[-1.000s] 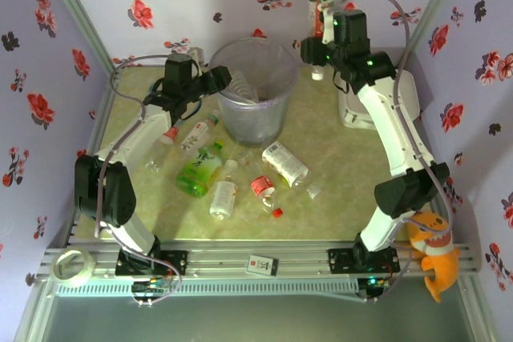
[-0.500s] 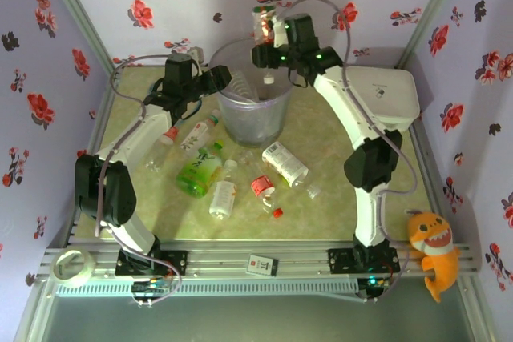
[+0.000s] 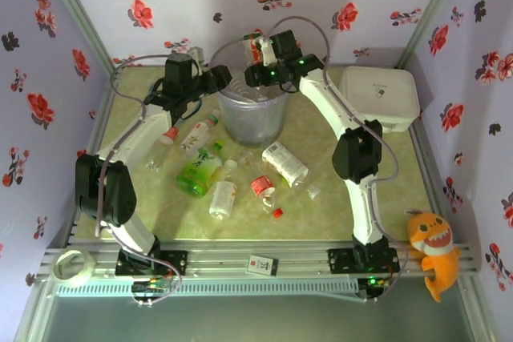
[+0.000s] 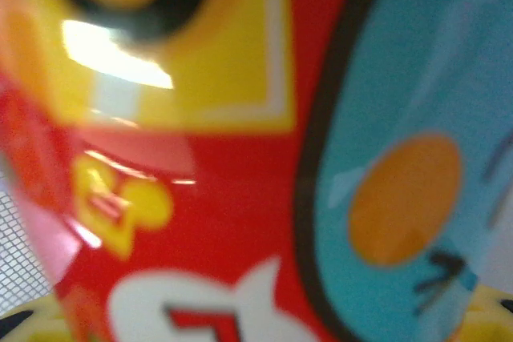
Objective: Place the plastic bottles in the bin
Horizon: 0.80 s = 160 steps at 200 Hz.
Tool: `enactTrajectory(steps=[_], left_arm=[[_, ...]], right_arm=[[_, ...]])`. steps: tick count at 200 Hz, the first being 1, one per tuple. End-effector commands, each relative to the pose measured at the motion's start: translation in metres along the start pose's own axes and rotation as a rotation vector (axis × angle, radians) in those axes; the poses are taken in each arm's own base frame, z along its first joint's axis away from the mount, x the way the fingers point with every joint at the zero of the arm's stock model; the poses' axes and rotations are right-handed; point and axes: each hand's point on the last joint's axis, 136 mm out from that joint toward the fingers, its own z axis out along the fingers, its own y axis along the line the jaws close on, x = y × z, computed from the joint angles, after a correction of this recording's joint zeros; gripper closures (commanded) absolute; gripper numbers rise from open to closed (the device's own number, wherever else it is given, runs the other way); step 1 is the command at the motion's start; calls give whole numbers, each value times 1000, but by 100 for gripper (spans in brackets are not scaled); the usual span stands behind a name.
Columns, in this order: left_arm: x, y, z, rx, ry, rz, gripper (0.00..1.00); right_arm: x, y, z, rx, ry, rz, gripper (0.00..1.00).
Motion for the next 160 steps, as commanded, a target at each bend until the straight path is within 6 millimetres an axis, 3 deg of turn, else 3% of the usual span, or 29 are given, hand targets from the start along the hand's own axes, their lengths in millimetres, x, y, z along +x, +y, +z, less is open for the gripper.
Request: enactTrajectory(steps=[1, 53, 75, 96, 141, 160], left_arm=[[22, 8, 14, -15, 78, -1, 28], [22, 8, 15, -15, 78, 2, 28], [22, 7, 15, -15, 78, 1, 28], [22, 8, 15, -16, 79, 0, 28], [23, 7, 15, -15, 80, 1, 28], [22, 7, 14, -14, 78, 0, 28]], right_arm=[[14, 2, 9, -6, 64, -13, 40], [29, -3, 15, 24, 118, -37, 24], [28, -3, 15, 26, 116, -41, 22], [25, -2, 13, 26, 106, -43, 21], [12, 5, 1, 23, 70, -62, 6], [3, 11, -9, 17, 40, -71, 4]])
